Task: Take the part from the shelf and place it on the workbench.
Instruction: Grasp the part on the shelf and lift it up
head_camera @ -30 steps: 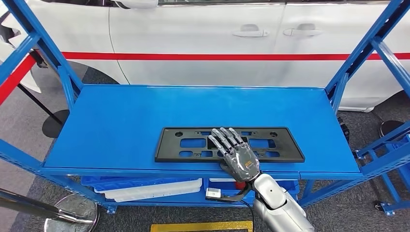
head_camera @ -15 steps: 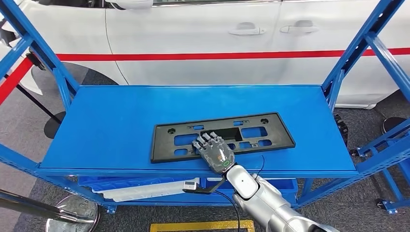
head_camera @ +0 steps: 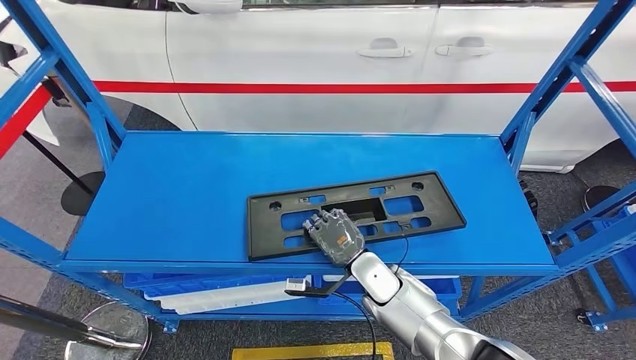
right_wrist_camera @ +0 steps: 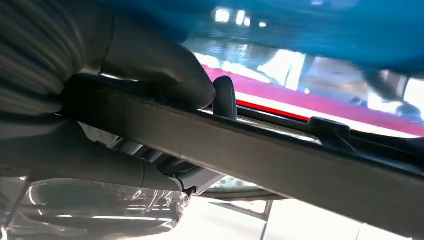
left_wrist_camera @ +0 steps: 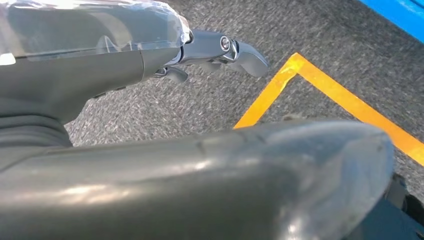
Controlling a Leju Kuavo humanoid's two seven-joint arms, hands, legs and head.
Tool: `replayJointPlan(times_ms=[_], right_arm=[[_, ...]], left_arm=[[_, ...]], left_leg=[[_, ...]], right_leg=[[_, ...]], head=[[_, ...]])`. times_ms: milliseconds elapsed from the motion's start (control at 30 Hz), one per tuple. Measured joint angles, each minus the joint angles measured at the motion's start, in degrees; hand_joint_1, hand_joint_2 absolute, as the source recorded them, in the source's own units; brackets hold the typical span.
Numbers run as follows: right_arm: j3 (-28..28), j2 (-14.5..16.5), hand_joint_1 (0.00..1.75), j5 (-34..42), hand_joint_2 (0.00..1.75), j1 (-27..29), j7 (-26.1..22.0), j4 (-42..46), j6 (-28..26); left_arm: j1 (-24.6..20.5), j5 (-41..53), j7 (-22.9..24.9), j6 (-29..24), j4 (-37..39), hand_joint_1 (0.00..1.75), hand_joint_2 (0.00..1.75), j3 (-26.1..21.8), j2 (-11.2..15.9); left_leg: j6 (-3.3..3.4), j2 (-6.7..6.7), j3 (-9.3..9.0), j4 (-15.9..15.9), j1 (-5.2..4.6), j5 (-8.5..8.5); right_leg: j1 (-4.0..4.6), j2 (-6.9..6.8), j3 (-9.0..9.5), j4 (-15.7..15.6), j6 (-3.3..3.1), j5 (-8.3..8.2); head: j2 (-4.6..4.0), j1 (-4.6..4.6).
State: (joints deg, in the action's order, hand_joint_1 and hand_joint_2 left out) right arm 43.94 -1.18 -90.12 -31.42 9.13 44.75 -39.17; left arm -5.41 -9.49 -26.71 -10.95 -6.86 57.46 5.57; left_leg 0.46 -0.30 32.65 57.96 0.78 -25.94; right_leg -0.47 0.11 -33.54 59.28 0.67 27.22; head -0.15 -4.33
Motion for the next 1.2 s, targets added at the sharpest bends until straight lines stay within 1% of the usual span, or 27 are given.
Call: replayJointPlan(times_ms=[33,67,133,167,200,233,267,333,367,467,500,533,567,633,667,700,733,800,833,867,933,1000,1033,1067,1133,1167,1200], right_arm=[[0.0,0.0,1.75,0.0,1.75,0.0,-0.1,0.0,0.3],[0.0,0.0,1.75,0.0,1.75,0.0,-0.1,0.0,0.5],[0.0,0.0,1.75,0.0,1.75,0.0,-0.3,0.0,1.1],[0.0,0.0,1.75,0.0,1.75,0.1,-0.4,0.1,1.4],[0.0,0.0,1.75,0.0,1.75,0.2,-0.5,0.2,1.5],[0.0,-0.1,1.75,0.0,1.75,0.3,-0.6,0.5,1.6],[0.0,-0.1,1.75,0.0,1.75,0.4,-0.8,0.8,1.6],[-0.2,-0.3,1.75,0.0,1.75,0.6,-1.3,1.7,1.5],[-0.3,-0.4,1.75,0.0,1.75,0.8,-1.6,2.2,1.5],[-1.7,-0.5,1.75,0.0,1.75,1.8,-3.5,4.2,0.8],[-2.7,-0.5,1.75,0.3,1.75,2.4,-4.6,5.3,0.5],[-3.8,-0.6,1.75,1.2,1.75,3.1,-6.3,6.9,0.2],[-5.0,-0.8,1.75,3.0,1.75,4.1,-8.4,9.1,0.0],[-7.6,-1.2,1.75,8.7,1.75,6.1,-14.1,14.3,-0.5],[-8.9,-1.4,1.75,13.0,1.75,7.0,-17.7,16.9,-0.7],[-9.9,-1.7,1.75,18.3,1.75,7.9,-21.8,19.4,-0.9],[-10.9,-2.2,1.75,25.3,1.75,8.7,-26.9,22.1,-0.5],[-12.3,-3.5,1.75,43.7,1.75,10.1,-37.9,29.2,2.6],[-12.7,-4.3,1.75,53.7,1.75,10.5,-41.8,33.6,5.6],[-12.9,-5.3,1.75,62.9,1.75,10.9,-44.1,38.5,9.0],[-12.8,-7.2,1.75,74.9,1.75,11.6,-44.8,48.0,16.1],[-12.7,-8.4,1.75,80.7,1.75,12.7,-44.8,55.8,22.7],[-12.6,-8.5,1.75,82.9,1.75,13.1,-44.9,59.2,26.4],[-12.7,-8.5,1.75,85.3,1.75,13.5,-44.9,62.4,30.9],[-13.4,-8.0,1.75,91.0,1.75,14.1,-44.9,67.4,40.5],[-14.0,-7.5,1.75,94.2,1.75,14.4,-44.9,69.2,45.2],[-14.6,-6.9,1.75,97.7,1.75,14.7,-44.9,70.5,49.3]], left_arm=[[-0.1,0.0,-0.1,0.0,0.0,0.00,0.00,0.0,0.0],[-0.1,0.0,-0.2,0.0,0.0,0.00,0.00,0.0,0.0],[-0.2,-0.1,-1.1,0.2,0.0,0.00,0.00,0.0,0.0],[-0.1,-0.1,-2.0,0.4,0.0,0.00,0.44,0.0,0.0],[-0.1,-0.1,-3.2,0.6,0.0,0.00,0.87,0.0,0.0],[-0.1,-0.1,-4.4,0.8,0.0,0.00,1.31,0.1,0.0],[-0.1,-0.1,-5.4,1.0,0.0,0.00,1.75,0.2,0.0],[-0.2,-0.1,-7.0,1.2,0.0,0.00,1.75,0.2,0.0],[-0.2,-0.1,-7.4,1.2,0.0,0.00,1.75,0.2,0.0],[-0.3,-0.1,-7.7,1.4,0.0,0.00,1.75,0.2,0.0],[-0.3,-0.1,-8.0,1.5,0.0,0.00,1.75,0.2,0.0],[-0.4,-0.1,-8.3,1.6,0.0,0.00,1.75,0.2,0.1],[-0.4,-0.1,-8.5,1.6,0.0,0.00,1.75,0.2,0.1],[-0.4,-0.1,-8.4,1.5,0.0,0.00,1.75,0.2,0.1],[-0.4,-0.1,-8.1,1.4,0.0,0.00,1.75,0.2,0.1],[-0.4,-0.1,-7.8,1.5,0.0,0.00,1.75,0.2,0.2],[-0.4,-0.1,-7.4,1.7,0.0,0.00,1.75,0.2,0.3],[-0.6,-0.1,-6.6,2.2,0.0,0.00,1.75,0.2,0.6],[-0.7,-0.1,-6.3,2.4,0.0,0.00,1.75,0.2,0.8],[-0.8,-0.1,-6.1,2.5,0.0,0.00,1.75,0.2,0.9],[-1.1,-0.1,-5.9,2.6,0.0,0.00,1.75,0.2,1.0],[-1.2,-0.1,-5.8,2.6,0.0,0.00,1.75,0.2,1.0],[-1.3,-0.1,-5.9,2.6,0.0,0.00,1.75,0.2,1.0],[-1.4,-0.1,-6.0,2.6,0.0,0.00,1.75,0.2,1.0],[-1.5,-0.1,-6.3,2.5,0.0,0.00,1.75,0.2,1.0],[-1.5,-0.1,-6.4,2.5,0.0,0.00,1.75,0.2,1.0],[-1.6,-0.1,-6.6,2.5,0.0,0.00,1.75,0.2,1.0]], left_leg=[[0.37,0.04,-0.03,-0.2,0.08,0.18],[0.61,0.07,-0.02,-0.3,0.07,0.28],[0.84,0.10,0.11,-0.3,-0.07,0.32],[0.88,0.10,0.10,-0.3,-0.12,0.31],[0.89,0.09,0.05,-0.3,-0.16,0.28],[0.88,0.07,-0.07,-0.2,-0.19,0.23],[0.83,0.05,-0.21,-0.2,-0.21,0.16],[0.51,0.02,-0.31,-0.1,-0.42,-0.02],[0.26,0.02,-0.24,-0.1,-0.51,-0.05],[-0.62,0.00,-0.10,-0.1,-0.56,-0.13],[-0.91,0.00,0.12,0.5,-0.53,-0.68],[-1.18,0.00,0.77,2.1,-0.49,-1.83],[-1.41,0.01,1.97,4.9,-0.36,-3.52],[-1.84,0.02,5.34,12.7,-0.14,-7.05],[-2.02,0.03,6.60,15.5,-0.03,-7.78],[-2.15,0.03,6.98,16.3,0.10,-7.41],[-2.24,0.05,6.29,14.8,0.24,-5.97],[-2.35,0.07,2.79,7.4,0.57,-2.10],[-2.23,0.01,1.14,4.0,0.59,-1.02],[-1.97,-0.05,0.13,1.8,0.54,-0.59],[-1.12,-0.18,-0.21,0.8,0.24,-0.82],[-0.19,-0.14,-0.04,0.6,0.20,-0.50],[0.24,-0.12,0.02,0.4,0.20,-0.32],[0.58,-0.10,0.08,0.3,0.22,-0.15],[0.90,-0.10,0.26,0.3,0.12,-0.09],[0.94,-0.11,0.29,0.3,0.06,-0.09],[0.97,-0.13,0.28,0.3,-0.01,-0.11]], right_leg=[[-0.07,-0.01,-0.79,1.8,0.26,1.31],[-0.16,-0.03,-2.13,4.9,0.44,3.12],[-0.22,-0.04,-5.75,12.7,0.67,6.61],[-0.25,-0.04,-6.82,15.0,0.70,7.07],[-0.25,-0.05,-6.90,15.2,0.65,6.43],[-0.24,-0.05,-5.83,13.0,0.51,4.75],[-0.22,-0.06,-4.02,9.3,0.27,2.64],[0.03,-0.08,-0.57,2.0,-0.31,-0.13],[0.17,-0.07,0.27,0.1,-0.51,-0.57],[0.12,-0.09,0.60,-1.3,-1.04,-0.71],[-0.05,-0.15,0.70,-1.5,-1.33,-0.84],[-0.23,-0.24,0.81,-1.7,-1.62,-0.96],[-0.30,-0.33,0.90,-1.8,-1.84,-1.01],[-0.24,-0.39,0.91,-1.8,-2.04,-0.94],[-0.22,-0.38,0.97,-1.8,-2.07,-0.89],[-0.23,-0.30,1.07,-1.8,-2.06,-0.83],[-0.25,-0.20,1.23,-1.7,-1.98,-0.74],[-0.26,0.02,1.57,-1.4,-1.59,-0.39],[-0.18,0.18,1.58,-1.2,-1.30,-0.19],[-0.09,0.30,1.51,-1.0,-0.98,-0.08],[0.01,0.48,1.26,-0.8,-0.35,-0.12],[-0.21,0.42,0.95,-0.5,0.26,0.26],[-0.32,0.35,0.38,0.7,0.50,1.24],[-0.37,0.28,-0.66,3.1,0.66,2.80],[-0.36,0.19,-4.04,10.5,0.84,6.53],[-0.34,0.18,-5.54,13.7,0.89,7.55],[-0.35,0.18,-6.34,15.3,0.87,7.55]], head=[[0.00,0.00],[0.00,0.01],[0.00,0.01],[0.00,0.01],[0.00,0.01],[0.00,0.01],[0.00,0.01],[0.00,0.00],[0.00,0.00],[0.00,-0.01],[0.00,-0.01],[0.00,-0.01],[0.00,-0.01],[0.00,-0.02],[0.00,-0.02],[0.00,-0.02],[0.00,-0.02],[0.00,-0.02],[0.00,-0.01],[0.00,-0.01],[0.00,0.00],[0.00,0.01],[0.00,0.01],[0.00,0.01],[0.00,0.01],[0.00,0.01],[0.00,0.01]])
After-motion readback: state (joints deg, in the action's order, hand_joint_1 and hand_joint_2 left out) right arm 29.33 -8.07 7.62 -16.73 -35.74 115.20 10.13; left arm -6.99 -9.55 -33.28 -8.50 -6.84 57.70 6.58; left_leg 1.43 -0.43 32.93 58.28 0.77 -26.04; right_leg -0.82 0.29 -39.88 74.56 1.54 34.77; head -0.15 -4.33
